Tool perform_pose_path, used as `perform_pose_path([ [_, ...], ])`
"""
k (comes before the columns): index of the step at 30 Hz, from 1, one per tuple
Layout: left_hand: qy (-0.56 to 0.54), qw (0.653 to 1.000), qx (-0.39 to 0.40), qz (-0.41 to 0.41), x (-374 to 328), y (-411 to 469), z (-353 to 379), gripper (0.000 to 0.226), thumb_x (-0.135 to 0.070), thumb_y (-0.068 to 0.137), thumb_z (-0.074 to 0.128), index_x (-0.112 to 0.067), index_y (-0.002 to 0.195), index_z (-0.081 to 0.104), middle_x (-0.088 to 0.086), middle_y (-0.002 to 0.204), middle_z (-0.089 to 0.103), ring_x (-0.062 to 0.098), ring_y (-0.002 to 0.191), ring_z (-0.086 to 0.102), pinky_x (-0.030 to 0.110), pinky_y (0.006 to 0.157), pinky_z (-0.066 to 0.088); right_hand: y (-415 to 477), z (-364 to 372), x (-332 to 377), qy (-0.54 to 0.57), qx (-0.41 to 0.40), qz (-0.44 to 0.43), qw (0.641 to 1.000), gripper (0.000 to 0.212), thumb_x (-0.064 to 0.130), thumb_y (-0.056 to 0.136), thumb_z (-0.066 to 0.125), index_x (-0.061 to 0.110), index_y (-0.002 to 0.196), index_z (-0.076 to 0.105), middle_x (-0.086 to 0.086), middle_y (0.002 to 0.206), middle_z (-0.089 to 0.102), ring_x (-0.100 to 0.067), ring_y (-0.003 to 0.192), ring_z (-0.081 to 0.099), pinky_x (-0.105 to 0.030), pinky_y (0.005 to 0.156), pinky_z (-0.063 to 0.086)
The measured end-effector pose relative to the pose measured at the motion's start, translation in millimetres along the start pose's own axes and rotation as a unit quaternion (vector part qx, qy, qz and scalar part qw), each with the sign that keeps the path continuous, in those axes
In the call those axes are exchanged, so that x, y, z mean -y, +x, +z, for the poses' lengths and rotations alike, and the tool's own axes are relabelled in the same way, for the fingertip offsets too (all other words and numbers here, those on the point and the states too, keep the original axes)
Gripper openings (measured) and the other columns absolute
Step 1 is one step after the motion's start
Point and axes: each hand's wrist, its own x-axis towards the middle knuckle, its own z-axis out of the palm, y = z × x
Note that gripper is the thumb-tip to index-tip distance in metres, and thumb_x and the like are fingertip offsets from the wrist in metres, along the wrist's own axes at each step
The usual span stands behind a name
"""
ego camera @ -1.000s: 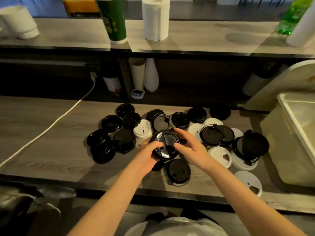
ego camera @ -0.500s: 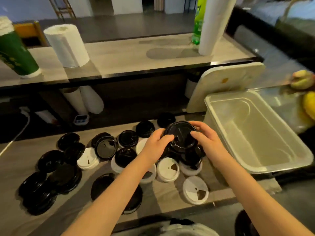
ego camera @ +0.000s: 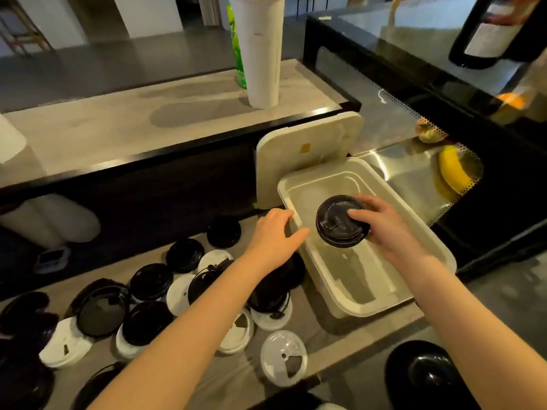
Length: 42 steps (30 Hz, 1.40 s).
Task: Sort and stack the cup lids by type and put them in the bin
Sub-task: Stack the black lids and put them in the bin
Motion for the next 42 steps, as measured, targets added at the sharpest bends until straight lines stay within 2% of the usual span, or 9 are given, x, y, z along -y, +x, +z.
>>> perform_pose_path([
  [5,0.043,0.998,0.028,0.029,4,6,11,0.07,-0.045,0.089,0.055,-0.024,0.147,0.023,-0.005,0.152,0.028,0.02,0.139,0.027,0.031,0.11,0.026,31,-2,-18,-0.167,0.006,0.125,0.978,0.027,0.001,0.083,0.059,0.012,0.108,0.056,-0.007,0.091,0.058,-0.022,0.088,0.053,-0.026,0.059,0.041],
  [10,0.038,0.998,0.043,-0.001,6,12,15,0.085,-0.046,0.087,0.058,-0.024,0.151,0.007,-0.006,0.158,0.012,0.019,0.144,0.017,0.033,0.114,0.02,59,4,-29,-0.248,0.097,0.226,0.937,0.013,0.0,0.084,0.051,0.003,0.096,0.053,-0.01,0.085,0.052,-0.02,0.075,0.053,-0.027,0.059,0.045],
  [15,0.089,0.993,0.07,-0.022,4,16,13,0.087,-0.048,0.087,0.056,-0.023,0.151,0.004,-0.006,0.16,0.001,0.02,0.146,0.007,0.04,0.119,0.018,75,-3,-58,-0.282,0.172,0.27,0.904,0.029,-0.002,0.083,0.051,-0.003,0.11,0.06,-0.018,0.106,0.056,-0.027,0.082,0.057,-0.034,0.062,0.051],
  [18,0.105,0.992,0.068,-0.019,4,16,12,0.087,-0.05,0.087,0.056,-0.024,0.151,0.003,-0.007,0.16,0.001,0.02,0.146,0.008,0.04,0.119,0.018,78,-5,-67,-0.341,0.188,0.255,0.885,0.032,0.0,0.084,0.049,0.005,0.115,0.058,-0.018,0.11,0.055,-0.037,0.096,0.055,-0.049,0.071,0.053],
  [26,0.117,0.991,0.069,-0.019,2,14,11,0.086,-0.051,0.087,0.055,-0.024,0.151,0.004,-0.006,0.159,0.002,0.021,0.146,0.009,0.039,0.118,0.018,82,2,-80,-0.488,0.166,0.097,0.851,0.043,0.022,0.089,0.06,0.007,0.128,0.048,-0.014,0.13,0.052,-0.028,0.115,0.051,-0.032,0.087,0.045],
  [30,0.118,0.99,0.072,-0.022,-1,12,10,0.085,-0.05,0.087,0.054,-0.024,0.151,0.004,-0.006,0.159,0.001,0.021,0.146,0.009,0.038,0.118,0.017,81,-3,-67,-0.504,0.177,0.101,0.839,0.052,0.031,0.09,0.055,0.01,0.135,0.041,-0.012,0.129,0.05,-0.024,0.096,0.05,-0.026,0.058,0.045],
  [34,0.109,0.991,0.075,-0.027,-1,12,9,0.086,-0.049,0.087,0.055,-0.024,0.151,0.004,-0.006,0.159,0.002,0.021,0.146,0.009,0.039,0.119,0.017,74,-8,-66,-0.612,0.221,0.116,0.751,0.063,0.04,0.081,0.068,0.008,0.129,0.044,-0.01,0.122,0.053,-0.023,0.095,0.053,-0.028,0.057,0.048],
  [37,0.114,0.99,0.073,-0.026,-3,11,8,0.085,-0.049,0.087,0.055,-0.024,0.151,0.004,-0.005,0.159,0.002,0.021,0.146,0.01,0.038,0.118,0.018,75,-5,-73,-0.629,0.25,0.11,0.728,0.055,0.04,0.079,0.071,0.006,0.12,0.052,-0.006,0.103,0.054,-0.022,0.088,0.054,-0.023,0.046,0.042],
  [42,0.122,0.989,0.075,-0.025,-4,10,8,0.085,-0.049,0.087,0.054,-0.023,0.151,0.005,-0.005,0.16,0.002,0.021,0.146,0.01,0.037,0.117,0.018,79,-2,-77,-0.662,0.237,0.046,0.709,0.047,0.041,0.083,0.067,0.006,0.112,0.055,-0.011,0.114,0.061,-0.026,0.103,0.058,-0.028,0.072,0.043],
])
